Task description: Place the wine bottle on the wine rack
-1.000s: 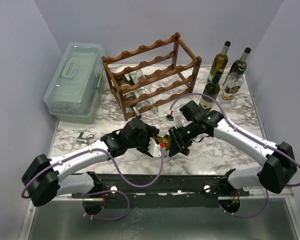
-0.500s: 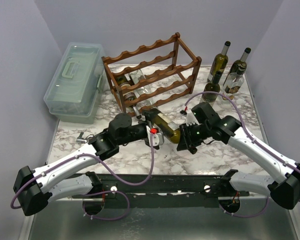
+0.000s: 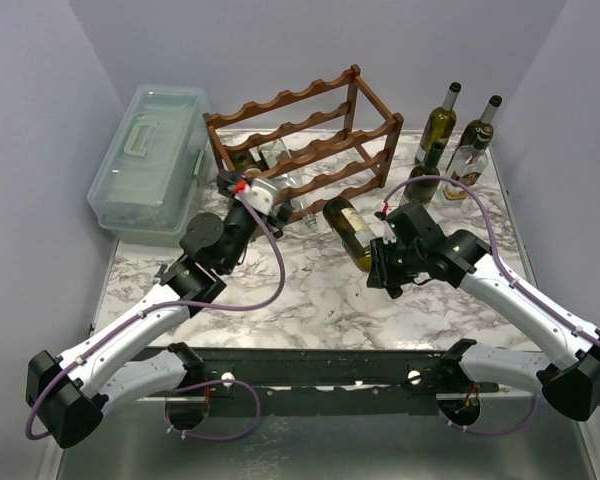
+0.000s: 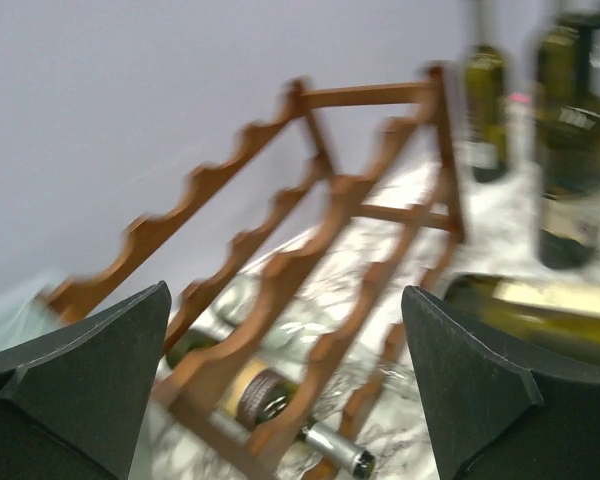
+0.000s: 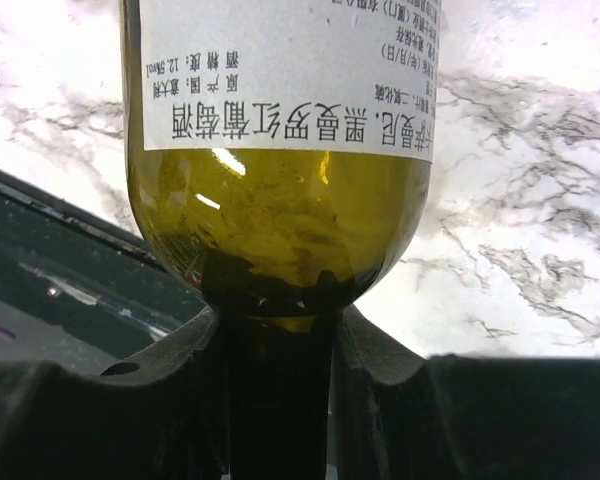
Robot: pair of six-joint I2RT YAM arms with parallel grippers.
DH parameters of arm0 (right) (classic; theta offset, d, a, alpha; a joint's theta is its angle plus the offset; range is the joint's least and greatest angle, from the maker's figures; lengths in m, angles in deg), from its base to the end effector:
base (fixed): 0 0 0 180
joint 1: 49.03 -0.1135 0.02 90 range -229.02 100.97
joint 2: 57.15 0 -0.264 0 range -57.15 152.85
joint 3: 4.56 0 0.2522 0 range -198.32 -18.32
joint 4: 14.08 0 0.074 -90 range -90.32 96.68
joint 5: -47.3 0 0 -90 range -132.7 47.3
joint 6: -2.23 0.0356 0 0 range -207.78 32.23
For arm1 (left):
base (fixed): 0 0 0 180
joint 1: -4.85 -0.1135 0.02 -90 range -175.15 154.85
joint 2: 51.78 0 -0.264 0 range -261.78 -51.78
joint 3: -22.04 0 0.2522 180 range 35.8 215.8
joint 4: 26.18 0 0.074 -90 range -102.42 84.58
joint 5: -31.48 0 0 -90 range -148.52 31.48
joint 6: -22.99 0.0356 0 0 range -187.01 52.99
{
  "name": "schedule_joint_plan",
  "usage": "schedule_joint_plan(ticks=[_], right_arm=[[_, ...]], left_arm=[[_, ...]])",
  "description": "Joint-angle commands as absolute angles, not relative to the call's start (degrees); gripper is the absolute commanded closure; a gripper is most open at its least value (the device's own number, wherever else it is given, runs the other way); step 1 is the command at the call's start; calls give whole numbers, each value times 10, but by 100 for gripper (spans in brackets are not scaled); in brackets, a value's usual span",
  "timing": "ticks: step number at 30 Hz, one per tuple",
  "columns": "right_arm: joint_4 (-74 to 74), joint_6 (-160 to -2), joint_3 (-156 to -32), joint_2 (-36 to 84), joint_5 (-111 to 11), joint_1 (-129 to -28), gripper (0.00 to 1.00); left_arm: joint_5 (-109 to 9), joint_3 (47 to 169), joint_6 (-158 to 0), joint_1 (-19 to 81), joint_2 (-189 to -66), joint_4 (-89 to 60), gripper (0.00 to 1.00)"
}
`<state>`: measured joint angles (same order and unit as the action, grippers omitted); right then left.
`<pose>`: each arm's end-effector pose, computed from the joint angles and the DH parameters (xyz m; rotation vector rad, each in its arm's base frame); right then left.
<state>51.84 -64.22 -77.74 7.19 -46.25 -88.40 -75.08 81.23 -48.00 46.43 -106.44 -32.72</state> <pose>0.1644 0.1377 0.2983 -0.3876 2.6141 0.4773 0.1749 -0.1416 0.3695 0.4805 1.3010 -0.1297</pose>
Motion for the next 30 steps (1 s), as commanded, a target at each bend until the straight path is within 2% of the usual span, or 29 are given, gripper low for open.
schedule_joint_plan(ticks=[1, 6, 11, 17, 27, 30], right_arm=[[461, -642, -816, 91, -393, -887, 99], [444, -645, -824, 107, -400, -887, 99], [437, -646, -823, 112, -383, -887, 99], [425, -646, -813, 116, -368, -886, 100], [413, -639, -788, 107, -351, -887, 99], [408, -638, -782, 112, -349, -886, 99]], left_arm=[[-920, 840, -657, 398, -1092, -344, 1], [-866, 884, -776, 335, -1132, -251, 1], [-840, 895, -813, 286, -1154, -230, 1], [-793, 894, -828, 266, -1180, -227, 15], [-788, 892, -820, 266, -1197, -221, 51], [-786, 892, -816, 265, -1198, -220, 57]])
